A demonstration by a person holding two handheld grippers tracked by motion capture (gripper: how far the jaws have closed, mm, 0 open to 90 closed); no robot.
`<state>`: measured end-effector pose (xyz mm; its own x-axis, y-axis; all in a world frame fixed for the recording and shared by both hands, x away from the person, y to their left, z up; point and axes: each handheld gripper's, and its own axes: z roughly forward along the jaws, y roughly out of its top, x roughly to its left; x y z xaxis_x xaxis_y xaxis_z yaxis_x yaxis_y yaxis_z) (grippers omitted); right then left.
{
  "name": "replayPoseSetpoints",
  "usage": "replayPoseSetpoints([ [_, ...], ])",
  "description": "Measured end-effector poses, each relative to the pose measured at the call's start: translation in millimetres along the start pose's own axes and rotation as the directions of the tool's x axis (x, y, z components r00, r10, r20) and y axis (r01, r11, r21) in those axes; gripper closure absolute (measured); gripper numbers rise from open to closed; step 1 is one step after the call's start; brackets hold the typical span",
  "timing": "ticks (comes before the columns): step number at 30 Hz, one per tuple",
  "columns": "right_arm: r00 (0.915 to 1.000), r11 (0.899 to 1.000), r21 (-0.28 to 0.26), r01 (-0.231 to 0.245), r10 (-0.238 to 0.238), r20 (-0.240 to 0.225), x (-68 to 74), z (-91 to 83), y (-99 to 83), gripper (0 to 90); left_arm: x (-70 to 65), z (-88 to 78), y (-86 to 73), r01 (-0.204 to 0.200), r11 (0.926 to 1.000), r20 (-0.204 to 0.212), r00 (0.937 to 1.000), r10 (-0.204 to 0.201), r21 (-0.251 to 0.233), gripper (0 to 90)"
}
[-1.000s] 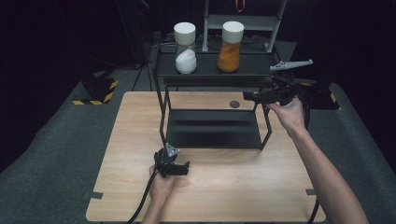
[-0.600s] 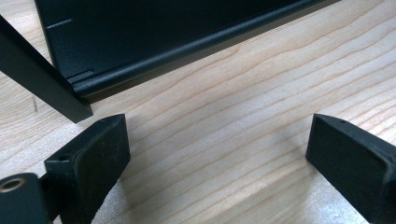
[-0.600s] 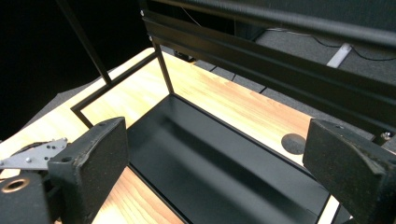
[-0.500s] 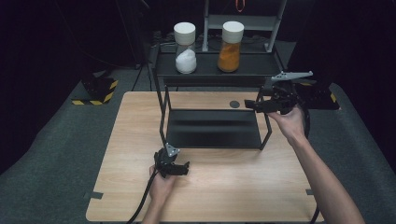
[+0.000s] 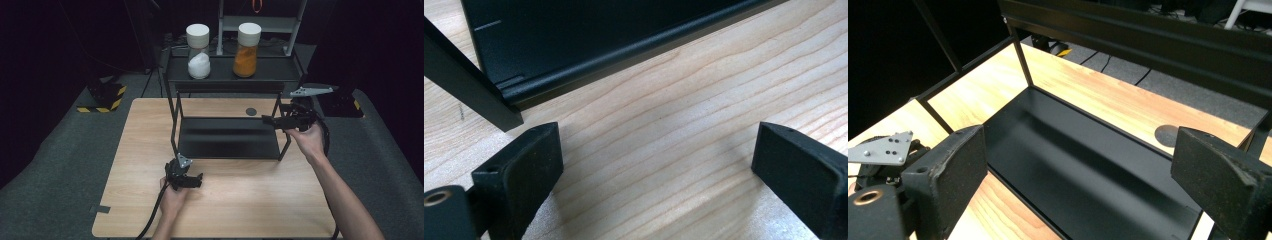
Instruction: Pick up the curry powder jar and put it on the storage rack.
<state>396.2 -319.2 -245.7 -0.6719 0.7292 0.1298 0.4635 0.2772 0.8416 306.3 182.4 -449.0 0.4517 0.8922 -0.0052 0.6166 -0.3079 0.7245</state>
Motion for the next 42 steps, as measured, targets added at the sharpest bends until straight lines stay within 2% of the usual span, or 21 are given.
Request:
replayPoseSetpoints([
  [23, 0.9988, 0.999, 0.01, -0.046, 0.046, -0.019, -7.1, 14.4, -36.4, 7.4, 0.0, 0.0, 0.1, -0.001, 1.0, 0.0, 1.0, 0.001, 0.0, 6.1],
  [33, 0.9986, 0.998, 0.018, -0.052, 0.052, -0.004, -5.1, 21.5, -54.1, 7.5, 0.0, 0.0, 0.0, 0.0, 1.0, 0.0, 1.0, 0.0, 0.0, 6.1],
  [42, 0.999, 0.999, 0.023, -0.04, 0.039, 0.02, 0.6, 27.4, -67.0, 7.5, 0.0, 0.0, 0.0, 0.0, 1.0, 0.0, 1.0, 0.0, 0.0, 6.1],
])
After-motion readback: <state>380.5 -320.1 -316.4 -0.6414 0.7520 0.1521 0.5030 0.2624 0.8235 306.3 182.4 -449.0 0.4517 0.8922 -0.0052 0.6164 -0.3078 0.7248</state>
